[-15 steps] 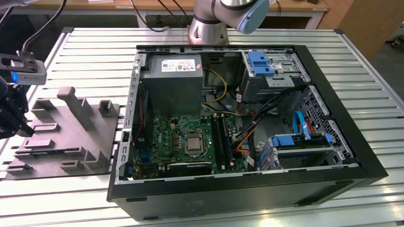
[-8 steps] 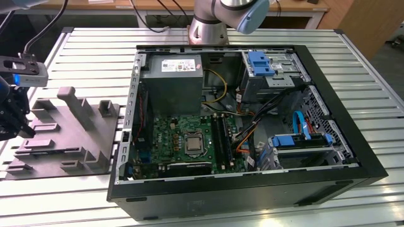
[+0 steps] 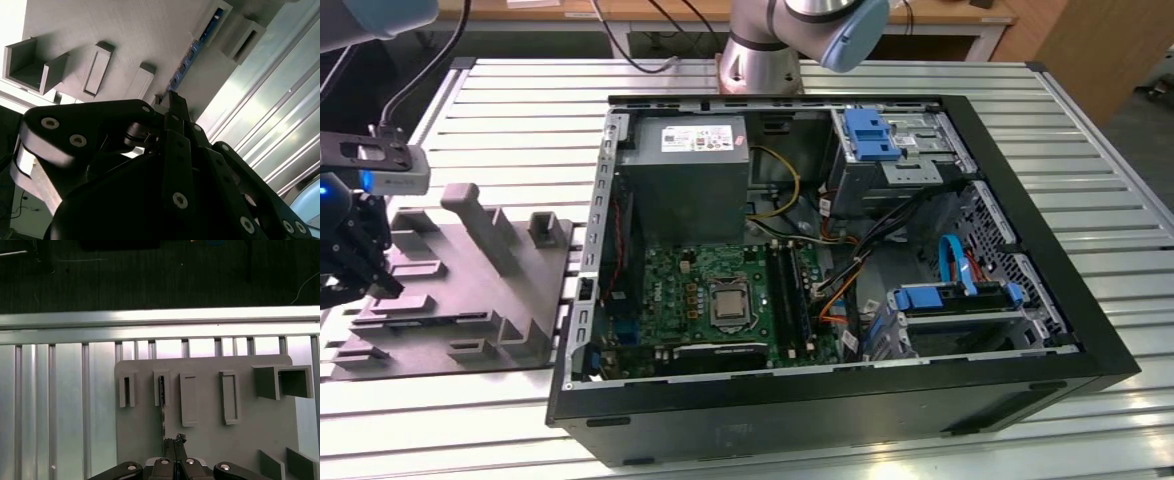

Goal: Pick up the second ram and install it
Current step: 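Pick up the second ram and move it above second insertion slot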

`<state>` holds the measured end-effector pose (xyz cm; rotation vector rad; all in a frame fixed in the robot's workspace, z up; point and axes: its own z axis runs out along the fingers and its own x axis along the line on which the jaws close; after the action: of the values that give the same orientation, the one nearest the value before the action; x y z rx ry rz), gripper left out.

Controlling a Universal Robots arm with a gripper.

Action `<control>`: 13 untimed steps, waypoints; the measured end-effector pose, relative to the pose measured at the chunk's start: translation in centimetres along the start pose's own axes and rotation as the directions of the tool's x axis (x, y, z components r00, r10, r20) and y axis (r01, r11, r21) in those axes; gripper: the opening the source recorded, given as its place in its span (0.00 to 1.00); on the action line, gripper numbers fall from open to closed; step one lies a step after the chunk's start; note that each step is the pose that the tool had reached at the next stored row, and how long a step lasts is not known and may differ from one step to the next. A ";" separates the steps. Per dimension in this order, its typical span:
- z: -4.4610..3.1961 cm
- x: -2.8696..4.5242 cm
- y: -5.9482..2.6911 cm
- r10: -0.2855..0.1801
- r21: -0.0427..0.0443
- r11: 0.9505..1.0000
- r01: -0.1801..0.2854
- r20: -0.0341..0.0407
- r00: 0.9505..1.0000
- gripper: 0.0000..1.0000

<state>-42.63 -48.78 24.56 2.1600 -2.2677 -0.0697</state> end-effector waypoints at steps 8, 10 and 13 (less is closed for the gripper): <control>0.42 0.00 -0.19 0.000 0.000 1.000 0.000 0.000 1.000 0.10; 0.56 0.03 -0.20 -0.001 0.000 1.000 0.001 0.000 1.000 0.10; 0.75 0.13 -0.22 -0.003 0.001 1.000 0.003 0.000 1.000 0.10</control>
<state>-42.45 -48.90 23.80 2.1632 -2.2654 -0.0685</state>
